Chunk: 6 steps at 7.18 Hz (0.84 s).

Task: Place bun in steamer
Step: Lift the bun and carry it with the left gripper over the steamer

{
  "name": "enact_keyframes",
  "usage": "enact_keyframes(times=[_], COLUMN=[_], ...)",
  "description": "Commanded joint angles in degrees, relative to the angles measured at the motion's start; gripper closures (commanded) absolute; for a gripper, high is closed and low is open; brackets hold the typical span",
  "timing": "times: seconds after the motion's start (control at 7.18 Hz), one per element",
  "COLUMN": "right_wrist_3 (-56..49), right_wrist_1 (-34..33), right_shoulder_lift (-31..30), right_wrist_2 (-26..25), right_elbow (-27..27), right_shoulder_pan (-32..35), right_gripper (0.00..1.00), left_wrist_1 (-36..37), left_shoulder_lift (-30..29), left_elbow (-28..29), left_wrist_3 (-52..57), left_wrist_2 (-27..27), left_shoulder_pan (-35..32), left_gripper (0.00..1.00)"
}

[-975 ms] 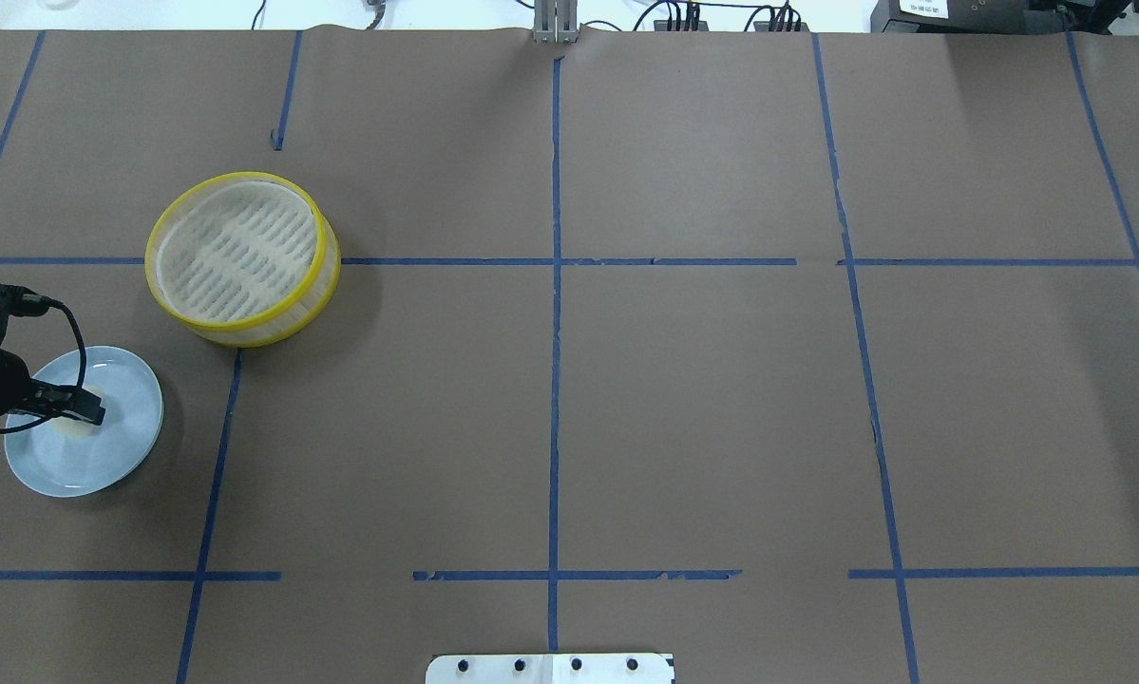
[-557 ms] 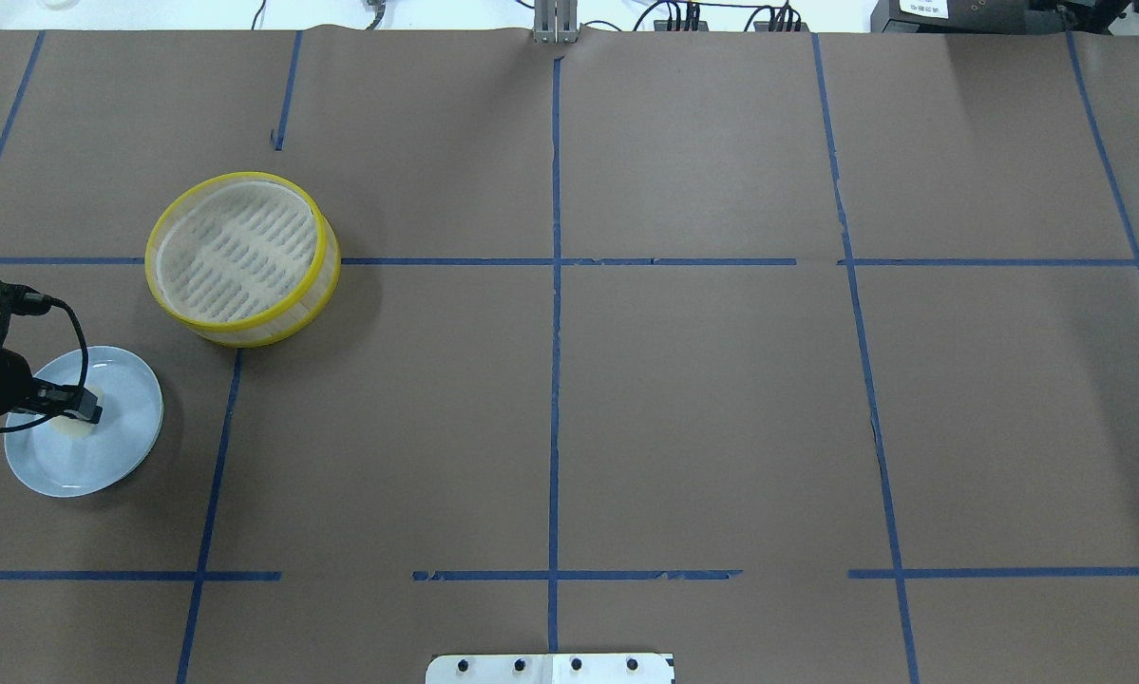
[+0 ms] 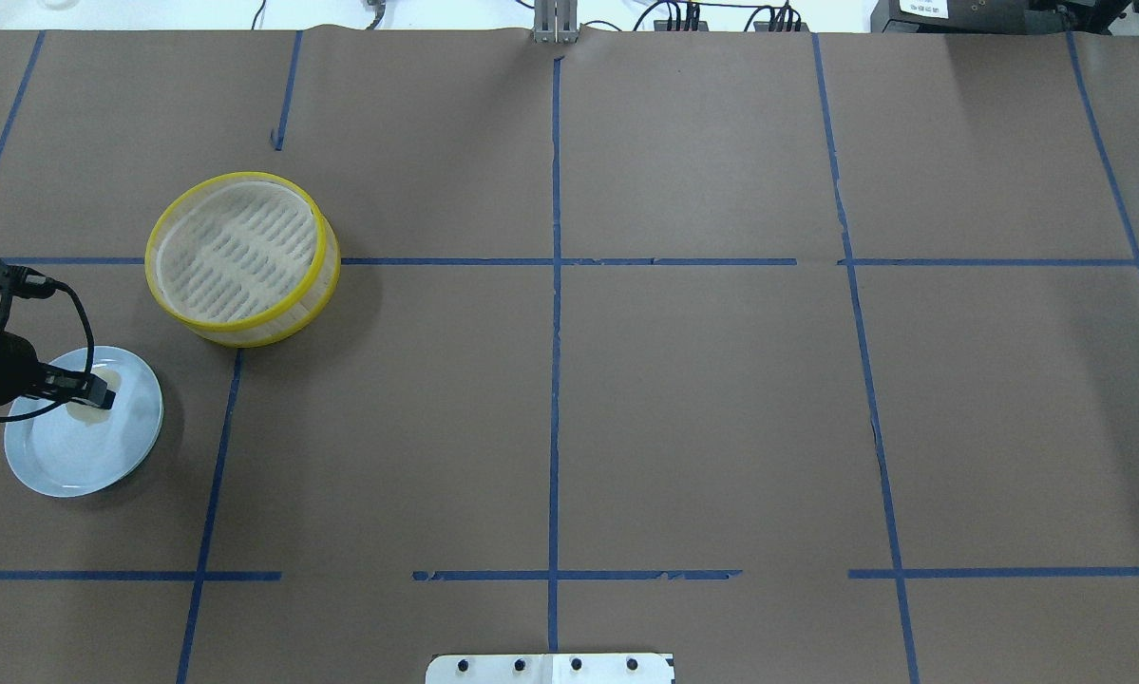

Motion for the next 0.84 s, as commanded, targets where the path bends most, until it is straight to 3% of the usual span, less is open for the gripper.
enact_keyframes(times=[0.0,0.28,0.42,0.7], right_wrist_3=[0.00,0.00,0.00,0.00], right_wrist_1=[-0.01,-0.01,-0.01,-0.01], right_shoulder_lift=[0.00,0.00,0.00,0.00], right_wrist_2=[0.00,0.00,0.00,0.00], right_elbow=[0.00,0.00,0.00,0.00], right_shoulder_pan=[0.00,0.00,0.00,0.00], right_gripper=[0.00,0.00,0.00,0.00], left_wrist_1=[1.19,14.13,17.86,16.94], left_shoulder_lift=[-5.22,-16.09,-21.55,-27.21], left_elbow=[-1.30,0.89,4.74,13.88], left_wrist_3=[-0.17,-0.25,-0.69,-5.43], left_wrist_2=[-0.21,-0.04,-0.12,0.14], left_shoulder_pan=[-4.66,-4.94,-4.94,-4.51], left_gripper=[0.62,0.62,0.62,0.62])
